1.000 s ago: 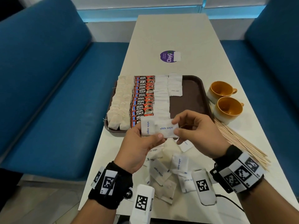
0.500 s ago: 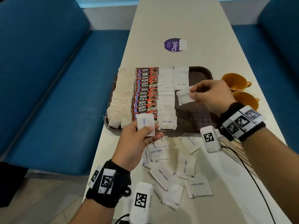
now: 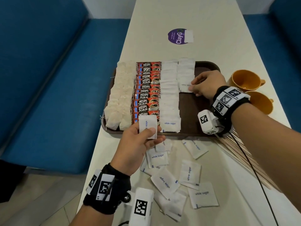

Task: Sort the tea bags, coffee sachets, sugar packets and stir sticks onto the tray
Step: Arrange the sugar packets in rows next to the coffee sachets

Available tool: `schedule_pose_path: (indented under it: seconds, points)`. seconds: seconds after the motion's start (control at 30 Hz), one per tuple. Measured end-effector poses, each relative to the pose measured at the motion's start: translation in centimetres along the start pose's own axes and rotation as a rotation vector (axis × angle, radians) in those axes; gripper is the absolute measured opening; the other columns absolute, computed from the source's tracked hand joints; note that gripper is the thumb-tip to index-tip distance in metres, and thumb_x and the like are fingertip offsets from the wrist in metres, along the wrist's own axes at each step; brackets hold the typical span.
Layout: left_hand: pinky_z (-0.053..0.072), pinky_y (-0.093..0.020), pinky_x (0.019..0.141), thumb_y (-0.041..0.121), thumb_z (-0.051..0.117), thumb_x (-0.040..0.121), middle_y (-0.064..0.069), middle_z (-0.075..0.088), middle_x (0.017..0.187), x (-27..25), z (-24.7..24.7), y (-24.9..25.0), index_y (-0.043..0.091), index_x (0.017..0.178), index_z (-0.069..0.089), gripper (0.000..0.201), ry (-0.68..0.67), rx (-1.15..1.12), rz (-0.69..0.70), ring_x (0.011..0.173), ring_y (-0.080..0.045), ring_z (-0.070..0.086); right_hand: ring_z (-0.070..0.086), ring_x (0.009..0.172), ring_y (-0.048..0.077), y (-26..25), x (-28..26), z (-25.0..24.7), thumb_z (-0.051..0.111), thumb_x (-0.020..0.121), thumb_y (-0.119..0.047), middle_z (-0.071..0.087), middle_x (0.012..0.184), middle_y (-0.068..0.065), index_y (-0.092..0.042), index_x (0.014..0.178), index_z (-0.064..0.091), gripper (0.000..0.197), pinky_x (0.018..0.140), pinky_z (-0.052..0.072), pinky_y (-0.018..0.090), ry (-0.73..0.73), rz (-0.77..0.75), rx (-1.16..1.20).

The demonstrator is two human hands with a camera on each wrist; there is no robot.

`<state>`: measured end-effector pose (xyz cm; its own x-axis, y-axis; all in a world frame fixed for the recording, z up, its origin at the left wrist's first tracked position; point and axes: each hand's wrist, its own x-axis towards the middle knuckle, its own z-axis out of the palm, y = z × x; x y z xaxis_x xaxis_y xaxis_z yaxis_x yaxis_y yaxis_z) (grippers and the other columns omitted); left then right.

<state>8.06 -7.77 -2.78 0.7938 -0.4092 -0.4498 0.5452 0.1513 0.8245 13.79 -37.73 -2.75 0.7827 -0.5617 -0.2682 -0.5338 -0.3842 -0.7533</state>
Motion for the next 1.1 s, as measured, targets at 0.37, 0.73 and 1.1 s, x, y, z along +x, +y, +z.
schedule_pose_path:
  seconds: [0.37, 0.73, 1.1]
  points:
    - [0.061, -0.035, 0.079, -0.014, 0.037, 0.098, -0.024, 0.069, 0.113, -0.1, 0.4, 0.0, 0.0, 0.115, 0.066, 0.036, -0.024, -0.031, -0.006, 0.099, -0.044, 0.073, 0.073, 0.073, 0.022, -0.9, 0.1, -0.2, 0.088, 0.08, -0.024, 0.074, 0.079, 0.004, -0.016, 0.083, 0.072, 0.019, 0.083, 0.063, 0.043, -0.011, 0.001, -0.119]
    - [0.061, -0.029, 0.075, -0.013, 0.046, 0.1, -0.018, 0.074, 0.11, -1.2, 1.5, 0.3, 0.002, 0.116, 0.066, 0.03, -0.063, 0.017, 0.083, 0.085, -0.031, 0.075, 0.067, 0.072, 0.017, -3.2, -11.2, -1.3, 0.079, 0.088, -0.023, 0.073, 0.082, 0.007, -0.017, 0.088, 0.073, 0.008, 0.071, 0.058, 0.035, -0.155, -0.25, 0.152]
    - [0.056, -0.03, 0.069, 0.011, 0.072, 0.089, -0.022, 0.072, 0.092, -2.6, 2.7, 0.0, -0.005, 0.102, 0.065, 0.022, -0.011, 0.062, 0.164, 0.075, -0.023, 0.069, 0.066, 0.066, 0.02, -0.2, -18.2, -0.3, 0.078, 0.088, -0.012, 0.076, 0.082, 0.015, -0.007, 0.095, 0.076, 0.009, 0.061, 0.056, 0.029, -0.343, -0.199, 0.417]
